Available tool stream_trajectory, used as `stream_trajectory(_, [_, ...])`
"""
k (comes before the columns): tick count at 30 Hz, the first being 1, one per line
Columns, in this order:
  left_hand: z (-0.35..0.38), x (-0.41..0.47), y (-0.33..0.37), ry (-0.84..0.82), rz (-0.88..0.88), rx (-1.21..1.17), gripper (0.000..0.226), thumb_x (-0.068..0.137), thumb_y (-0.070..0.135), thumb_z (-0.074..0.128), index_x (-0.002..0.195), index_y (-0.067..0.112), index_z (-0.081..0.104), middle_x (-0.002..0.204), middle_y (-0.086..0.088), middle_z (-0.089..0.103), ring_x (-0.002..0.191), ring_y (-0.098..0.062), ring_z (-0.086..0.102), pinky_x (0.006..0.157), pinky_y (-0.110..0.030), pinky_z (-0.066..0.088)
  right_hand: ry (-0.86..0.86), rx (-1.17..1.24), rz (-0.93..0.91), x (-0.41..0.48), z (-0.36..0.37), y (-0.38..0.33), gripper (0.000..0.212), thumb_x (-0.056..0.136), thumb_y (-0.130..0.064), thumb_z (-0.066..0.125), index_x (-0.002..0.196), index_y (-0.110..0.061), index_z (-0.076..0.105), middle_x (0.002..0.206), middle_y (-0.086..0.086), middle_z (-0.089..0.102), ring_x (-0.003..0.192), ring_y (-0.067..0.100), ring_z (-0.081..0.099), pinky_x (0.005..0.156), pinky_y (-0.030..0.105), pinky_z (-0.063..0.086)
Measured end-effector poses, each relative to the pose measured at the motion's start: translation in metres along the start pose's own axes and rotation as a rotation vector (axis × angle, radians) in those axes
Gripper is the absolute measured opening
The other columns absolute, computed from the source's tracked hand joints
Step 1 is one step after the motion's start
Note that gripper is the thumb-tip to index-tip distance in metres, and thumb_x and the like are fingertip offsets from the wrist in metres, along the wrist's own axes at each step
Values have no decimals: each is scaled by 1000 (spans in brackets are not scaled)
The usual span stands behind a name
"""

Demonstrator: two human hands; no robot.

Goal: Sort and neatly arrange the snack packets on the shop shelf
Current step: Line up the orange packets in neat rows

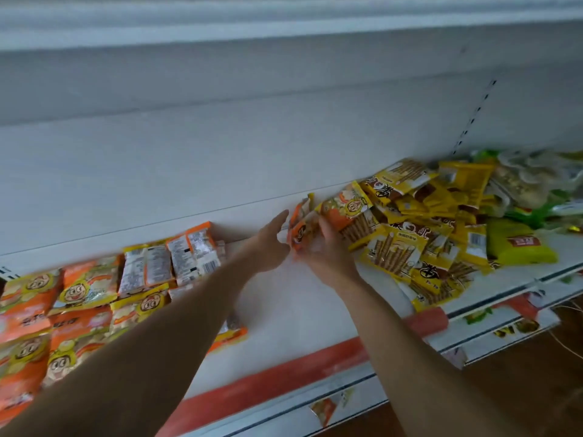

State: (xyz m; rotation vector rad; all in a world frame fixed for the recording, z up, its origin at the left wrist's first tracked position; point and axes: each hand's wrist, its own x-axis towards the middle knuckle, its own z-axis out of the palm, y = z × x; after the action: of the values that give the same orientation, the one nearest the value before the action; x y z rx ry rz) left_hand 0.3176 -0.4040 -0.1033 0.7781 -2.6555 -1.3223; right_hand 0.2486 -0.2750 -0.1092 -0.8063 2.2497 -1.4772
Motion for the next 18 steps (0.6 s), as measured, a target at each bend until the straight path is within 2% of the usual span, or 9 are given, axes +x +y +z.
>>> stream_trajectory(3, [23,5,6,-24,59,-158,71,81,-11,55,138,29,47,124,0,63,117,-14,57,99,-31,47,-29,169,-37,-1,12,20,75,87,-14,69,149,-35,32,147,-5,46,132,12,47,107,41,44])
stream_trajectory(6, [35,12,9,18,121,-138,51,80,-8,60,121,24,61,113,-4,68,105,-17,63,92,-36,51,66,100,-7,-6,17,42,78,91,-13,63,151,-45,24,149,-10,45,130,13,50,102,33,46])
stream_trajectory(8, [38,11,11,48,100,-195,48,82,-7,62,115,27,61,116,-5,67,108,-21,64,95,-41,52,126,40,-37,-7,17,50,76,89,-10,59,150,-43,27,146,-8,49,128,15,50,95,23,44])
stream_trajectory(10, [40,6,10,95,66,-247,49,83,-7,63,111,34,61,115,-3,68,105,-18,66,95,-41,53,149,52,-80,-7,18,52,71,91,-10,59,149,-41,32,144,-8,52,127,13,50,93,16,40])
stream_trajectory(11, [41,3,9,121,47,-270,50,83,-7,64,109,35,61,112,0,69,103,-18,67,93,-40,54,144,66,-98,-8,17,52,68,92,-10,58,149,-40,35,143,-8,53,127,12,50,94,16,41])
stream_trajectory(13, [40,-4,8,154,43,-305,49,83,-5,68,102,40,64,102,11,71,94,-10,69,87,-33,55,122,171,-80,-9,14,52,60,92,-7,58,144,-35,46,136,-7,59,123,12,55,97,26,47])
stream_trajectory(14, [39,-7,8,166,57,-296,48,84,-2,69,97,44,65,95,19,71,88,-4,68,83,-28,54,112,260,-55,-9,12,51,55,91,-5,58,139,-31,53,129,-6,64,117,12,60,93,31,50])
stream_trajectory(16, [34,-13,11,196,61,-296,42,85,6,69,85,48,68,81,25,70,78,-2,66,81,-29,51,111,385,-29,-12,7,46,47,89,-4,59,130,-27,61,118,-7,68,106,9,63,84,30,50])
stream_trajectory(18, [31,-22,17,254,32,-365,22,80,21,65,74,41,71,70,20,68,72,-3,60,78,-31,47,125,495,1,-17,6,36,42,88,-12,60,126,-29,63,122,-7,66,108,5,61,84,25,49])
